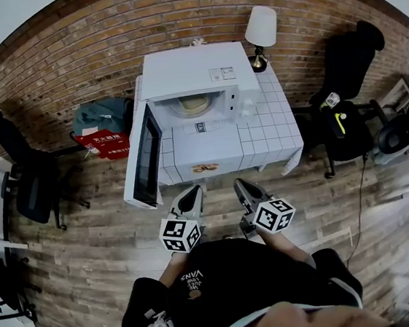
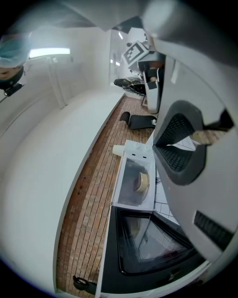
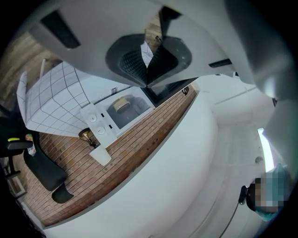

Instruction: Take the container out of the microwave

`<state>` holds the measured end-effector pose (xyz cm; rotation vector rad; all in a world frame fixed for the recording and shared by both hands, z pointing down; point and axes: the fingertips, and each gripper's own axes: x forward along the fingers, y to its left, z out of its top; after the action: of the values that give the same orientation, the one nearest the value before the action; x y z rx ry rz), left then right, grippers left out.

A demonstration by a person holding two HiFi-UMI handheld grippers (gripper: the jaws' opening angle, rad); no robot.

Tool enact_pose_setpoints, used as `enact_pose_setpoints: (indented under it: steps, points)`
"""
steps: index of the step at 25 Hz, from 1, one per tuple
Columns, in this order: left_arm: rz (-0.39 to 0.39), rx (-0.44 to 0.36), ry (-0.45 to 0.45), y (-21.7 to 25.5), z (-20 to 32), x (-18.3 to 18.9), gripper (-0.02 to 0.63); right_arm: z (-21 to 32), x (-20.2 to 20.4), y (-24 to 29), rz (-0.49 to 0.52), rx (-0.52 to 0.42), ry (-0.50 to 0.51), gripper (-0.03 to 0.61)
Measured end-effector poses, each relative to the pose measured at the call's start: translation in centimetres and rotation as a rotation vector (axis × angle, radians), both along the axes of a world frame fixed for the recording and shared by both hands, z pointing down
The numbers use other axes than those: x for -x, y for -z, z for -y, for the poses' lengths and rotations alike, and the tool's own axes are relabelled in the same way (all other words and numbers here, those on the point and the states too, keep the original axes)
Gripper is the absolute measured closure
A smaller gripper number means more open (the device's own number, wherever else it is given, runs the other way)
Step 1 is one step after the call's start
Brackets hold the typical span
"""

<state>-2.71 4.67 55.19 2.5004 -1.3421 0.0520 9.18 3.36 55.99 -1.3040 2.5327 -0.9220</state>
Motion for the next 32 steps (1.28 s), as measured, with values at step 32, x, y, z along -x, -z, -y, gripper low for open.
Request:
enact_pose_setpoints:
  steps: [32]
  points:
    - [-0.018,0.024,-0.046,-0.5,9.4,-0.5,0.602,9.9,1.8,-0.3,0.006,0.028,-0.007,0.574]
